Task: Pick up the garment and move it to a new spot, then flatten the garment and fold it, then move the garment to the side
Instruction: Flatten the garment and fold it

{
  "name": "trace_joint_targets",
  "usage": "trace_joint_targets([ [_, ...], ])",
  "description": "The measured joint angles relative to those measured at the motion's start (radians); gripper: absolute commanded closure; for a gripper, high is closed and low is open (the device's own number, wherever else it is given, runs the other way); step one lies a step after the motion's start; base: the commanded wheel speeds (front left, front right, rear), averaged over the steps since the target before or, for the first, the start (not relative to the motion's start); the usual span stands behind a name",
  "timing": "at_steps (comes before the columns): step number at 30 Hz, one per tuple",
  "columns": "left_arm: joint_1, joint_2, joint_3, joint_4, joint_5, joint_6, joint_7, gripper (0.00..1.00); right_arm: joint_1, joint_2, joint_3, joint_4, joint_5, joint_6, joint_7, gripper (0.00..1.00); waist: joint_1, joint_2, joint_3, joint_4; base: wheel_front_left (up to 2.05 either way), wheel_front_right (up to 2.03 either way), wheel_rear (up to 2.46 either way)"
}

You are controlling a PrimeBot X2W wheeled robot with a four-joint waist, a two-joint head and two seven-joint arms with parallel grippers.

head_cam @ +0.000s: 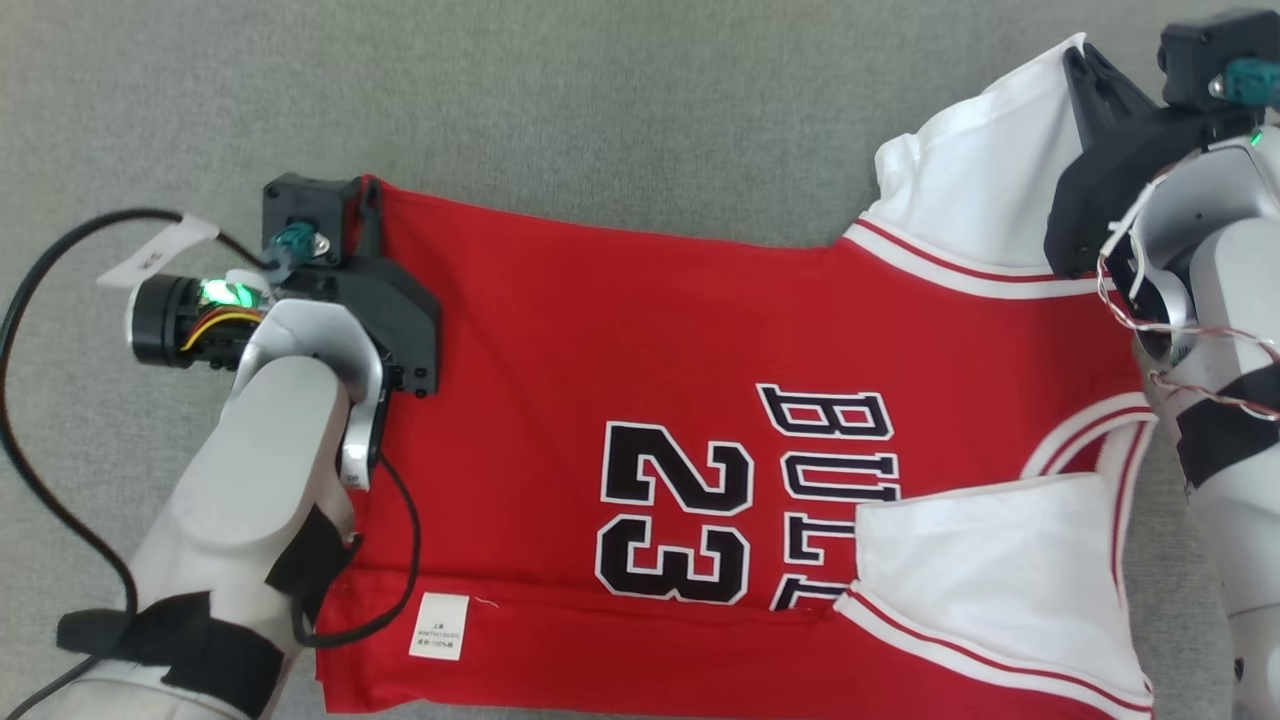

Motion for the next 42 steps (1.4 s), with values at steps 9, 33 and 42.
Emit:
trace_joint_targets([
  [9, 0.091, 0.025, 0.007, -0.036, -0.025, -0.014, -0.076, 1.00, 0.114, -0.002, 0.013, -0.089, 0.048, 0.000, -0.071, 1.00, -0.0001, -0.0001, -0.075, -0.018, 0.00, 0.00, 0.00],
  [33, 0.526, 0.182, -0.017, -0.341, -0.055, 0.033, -0.080, 1.00, 0.775, -0.154, 0.002, -0.824, 0.373, 0.000, 0.441, 1.00, -0.0003, -0.0001, -0.199, -0.063, 0.00, 0.00, 0.00],
  [42, 0.563, 0.184, 0.002, -0.374, -0.085, 0.051, -0.101, 1.00, 0.887, -0.159, -0.045, -0.975, 0.430, 0.000, 0.577, 1.00, -0.0002, -0.0001, -0.212, -0.062, 0.00, 0.00, 0.00],
])
